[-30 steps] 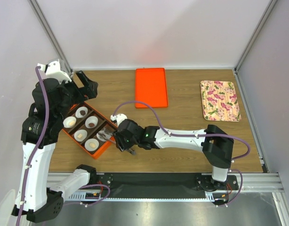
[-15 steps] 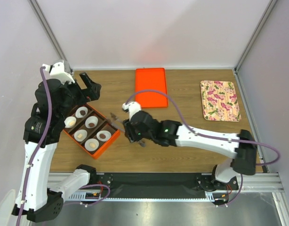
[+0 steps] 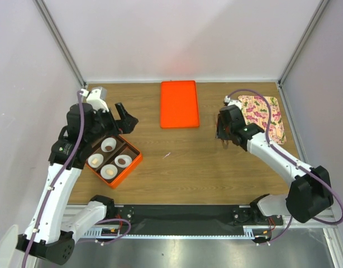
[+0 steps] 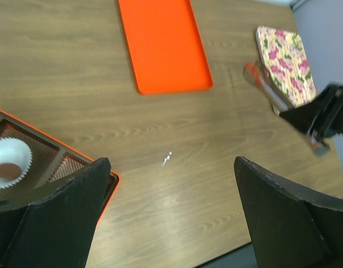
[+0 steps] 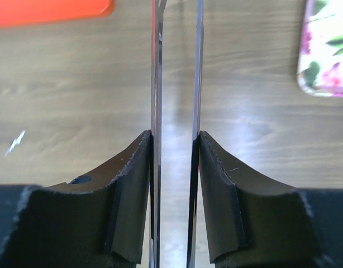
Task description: Pack the chocolate
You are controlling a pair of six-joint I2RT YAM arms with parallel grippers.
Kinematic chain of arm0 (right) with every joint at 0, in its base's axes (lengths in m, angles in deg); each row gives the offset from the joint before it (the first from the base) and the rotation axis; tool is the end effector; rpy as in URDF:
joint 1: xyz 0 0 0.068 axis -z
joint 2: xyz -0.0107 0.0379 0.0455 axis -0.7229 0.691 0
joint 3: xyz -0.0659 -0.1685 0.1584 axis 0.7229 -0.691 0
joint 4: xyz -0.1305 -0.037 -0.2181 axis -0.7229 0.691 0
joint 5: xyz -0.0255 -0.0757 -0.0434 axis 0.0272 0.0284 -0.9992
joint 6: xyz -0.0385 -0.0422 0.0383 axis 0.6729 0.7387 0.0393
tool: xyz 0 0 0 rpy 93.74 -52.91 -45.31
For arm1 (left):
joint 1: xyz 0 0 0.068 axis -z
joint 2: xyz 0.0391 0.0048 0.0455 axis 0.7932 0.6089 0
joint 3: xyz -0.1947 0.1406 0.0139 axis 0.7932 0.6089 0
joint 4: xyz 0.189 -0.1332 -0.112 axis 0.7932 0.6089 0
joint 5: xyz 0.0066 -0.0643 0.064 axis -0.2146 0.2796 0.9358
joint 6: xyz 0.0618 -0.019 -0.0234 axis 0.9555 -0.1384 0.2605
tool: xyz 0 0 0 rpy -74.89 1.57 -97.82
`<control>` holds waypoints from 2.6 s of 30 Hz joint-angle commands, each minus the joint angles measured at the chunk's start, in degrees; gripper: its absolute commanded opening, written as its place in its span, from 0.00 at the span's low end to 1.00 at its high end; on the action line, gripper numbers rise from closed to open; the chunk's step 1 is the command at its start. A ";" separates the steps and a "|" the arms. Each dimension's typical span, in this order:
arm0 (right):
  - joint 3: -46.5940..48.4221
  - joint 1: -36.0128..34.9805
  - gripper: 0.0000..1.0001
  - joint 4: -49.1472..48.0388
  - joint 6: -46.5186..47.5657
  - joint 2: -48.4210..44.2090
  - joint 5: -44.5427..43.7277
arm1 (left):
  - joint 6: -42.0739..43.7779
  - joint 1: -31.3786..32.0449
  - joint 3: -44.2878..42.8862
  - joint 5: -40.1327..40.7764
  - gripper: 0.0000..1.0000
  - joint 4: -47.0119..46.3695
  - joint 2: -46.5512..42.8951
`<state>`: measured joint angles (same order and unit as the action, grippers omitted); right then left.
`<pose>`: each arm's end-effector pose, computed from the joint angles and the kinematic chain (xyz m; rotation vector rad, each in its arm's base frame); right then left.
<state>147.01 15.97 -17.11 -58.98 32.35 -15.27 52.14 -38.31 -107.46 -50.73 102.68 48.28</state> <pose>0.2660 0.1371 0.2301 -0.0337 2.3331 0.1083 0.1972 -0.0582 0.3766 -0.0394 2.0070 -0.5528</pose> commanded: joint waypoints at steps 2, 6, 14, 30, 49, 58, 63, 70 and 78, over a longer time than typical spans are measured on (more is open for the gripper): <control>0.67 5.09 0.42 -6.53 2.55 2.97 4.24 | -1.73 -0.38 2.64 -4.01 1.00 -4.80 -0.84; -0.38 5.28 0.42 -12.24 2.64 8.59 4.95 | -1.64 -0.38 3.18 -3.14 1.00 -4.98 -0.57; -6.53 3.35 0.45 -17.61 -2.27 15.02 2.85 | -1.65 -0.38 4.14 -1.46 1.00 -5.77 -0.40; -11.29 -1.05 0.85 -14.37 -2.55 9.85 -0.23 | -1.47 -0.38 4.59 -0.94 0.99 -6.47 -0.04; -0.99 -5.26 0.60 -13.39 -0.34 11.85 10.48 | -0.68 -0.38 4.50 -0.23 1.00 -5.68 -0.92; -4.25 -3.25 0.51 -14.98 -2.28 17.22 7.34 | -0.50 -0.38 5.46 0.38 1.00 -6.38 -0.31; -2.15 -3.07 0.50 -14.36 -1.05 18.28 5.92 | -0.76 -0.38 5.64 1.96 0.99 -8.14 2.85; 9.51 -2.72 0.49 -14.10 1.41 19.93 8.04 | -1.38 -0.38 3.79 1.35 0.98 -9.63 7.51; 31.50 0.44 0.41 -12.88 7.81 38.56 -3.74 | 0.02 -0.38 2.74 2.84 0.99 -7.97 5.67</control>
<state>171.30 15.46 -30.90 -55.22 63.60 -12.73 51.22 -38.31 -102.00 -48.94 95.94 56.01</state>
